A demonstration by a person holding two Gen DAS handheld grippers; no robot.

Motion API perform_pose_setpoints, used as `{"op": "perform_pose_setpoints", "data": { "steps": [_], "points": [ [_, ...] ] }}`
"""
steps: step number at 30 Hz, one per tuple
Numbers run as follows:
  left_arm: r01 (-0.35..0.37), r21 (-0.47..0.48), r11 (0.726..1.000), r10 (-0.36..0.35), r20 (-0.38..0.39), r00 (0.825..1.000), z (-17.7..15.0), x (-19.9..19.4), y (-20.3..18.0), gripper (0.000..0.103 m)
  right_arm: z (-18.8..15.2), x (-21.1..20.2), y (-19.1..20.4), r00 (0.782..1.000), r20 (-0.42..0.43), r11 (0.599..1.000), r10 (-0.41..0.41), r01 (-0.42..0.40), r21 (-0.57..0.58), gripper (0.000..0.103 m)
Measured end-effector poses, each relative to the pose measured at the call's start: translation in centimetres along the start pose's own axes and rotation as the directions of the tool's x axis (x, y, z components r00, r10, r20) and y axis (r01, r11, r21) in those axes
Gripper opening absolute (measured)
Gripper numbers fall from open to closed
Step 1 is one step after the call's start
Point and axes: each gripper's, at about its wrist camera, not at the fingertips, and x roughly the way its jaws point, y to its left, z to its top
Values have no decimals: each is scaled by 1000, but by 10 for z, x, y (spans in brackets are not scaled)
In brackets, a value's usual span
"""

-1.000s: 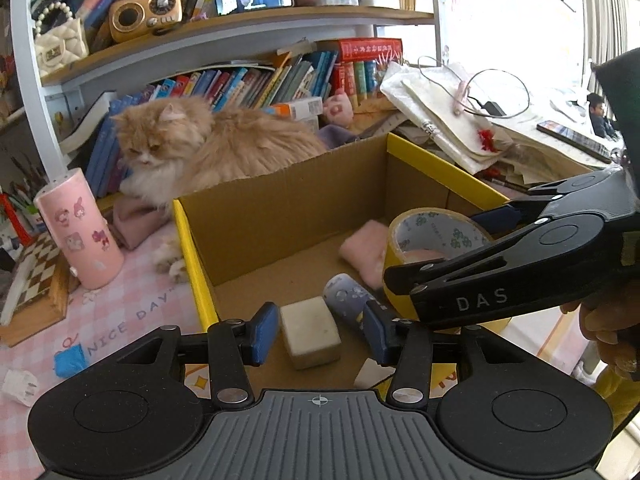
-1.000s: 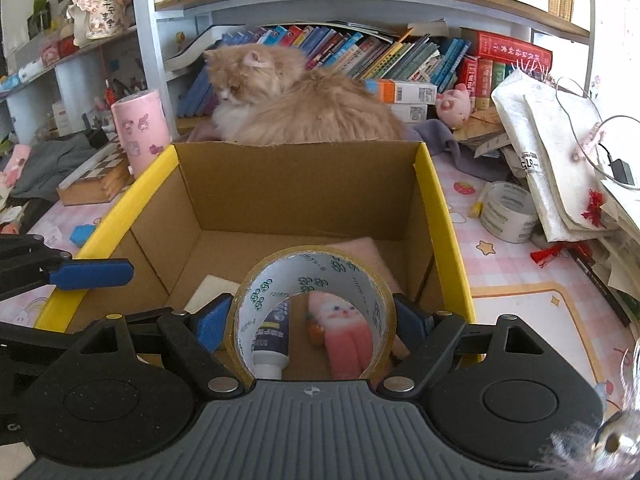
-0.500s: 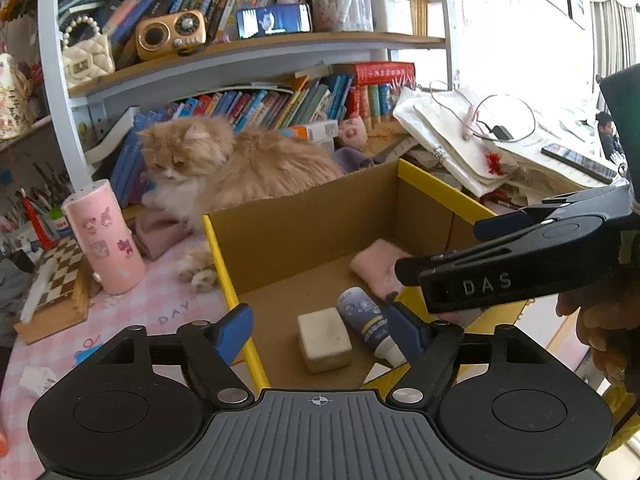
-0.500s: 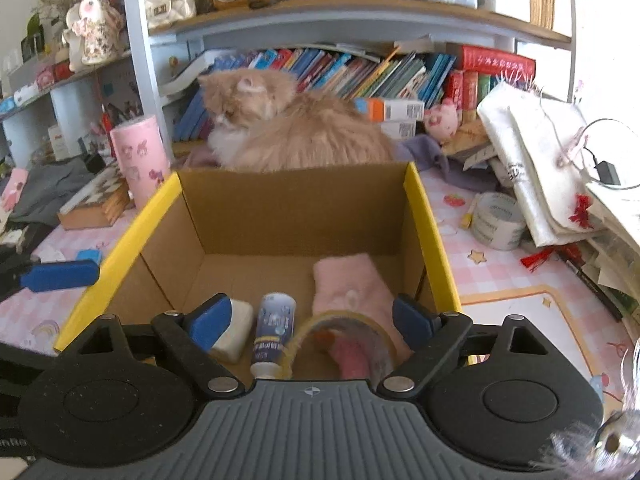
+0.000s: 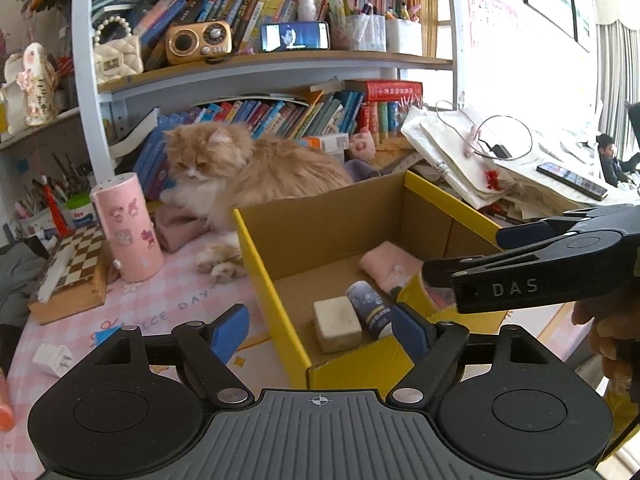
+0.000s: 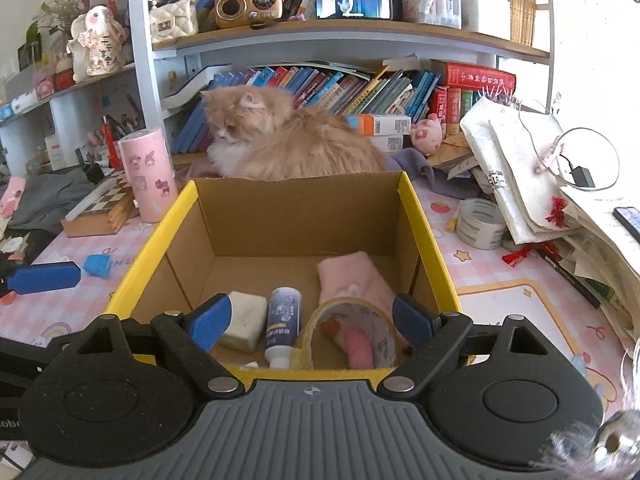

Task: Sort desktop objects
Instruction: 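Raise both open tools out of the box and back over the table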

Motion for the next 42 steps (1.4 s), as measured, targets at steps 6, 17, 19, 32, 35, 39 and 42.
{"op": "perform_pose_setpoints", "data": {
  "steps": [6, 17, 19, 32, 35, 39, 42],
  "points": [
    [11, 8, 1000, -11, 10, 1000, -9, -14, 6, 82, -10, -19, 8, 998, 31, 998, -63, 63, 18, 87],
    [43, -9, 999, -43, 7, 999, -31, -42, 23, 83, -40, -50, 33, 991, -1, 989, -134, 134, 64, 87],
    [45, -13, 999, -45, 0, 999, -36, -48, 28, 83, -46, -55, 40, 990, -11, 988, -139, 140, 70, 87],
    [54, -50, 997, -57, -61, 996, -71, -82, 53, 83, -81, -80, 81, 987, -103, 981, -127, 141, 135, 87],
    [56, -61, 997, -61, -84, 995, -80, -89, 58, 83, -89, -84, 88, 984, -132, 976, -123, 144, 165, 87],
    [52, -53, 997, -57, -96, 994, -88, -98, 65, 84, -98, -88, 102, 983, -151, 977, -108, 132, 165, 87],
    [44, -57, 997, -50, -105, 993, -93, -104, 71, 84, -100, -90, 117, 985, -148, 983, -93, 114, 142, 87]
  ]
}}
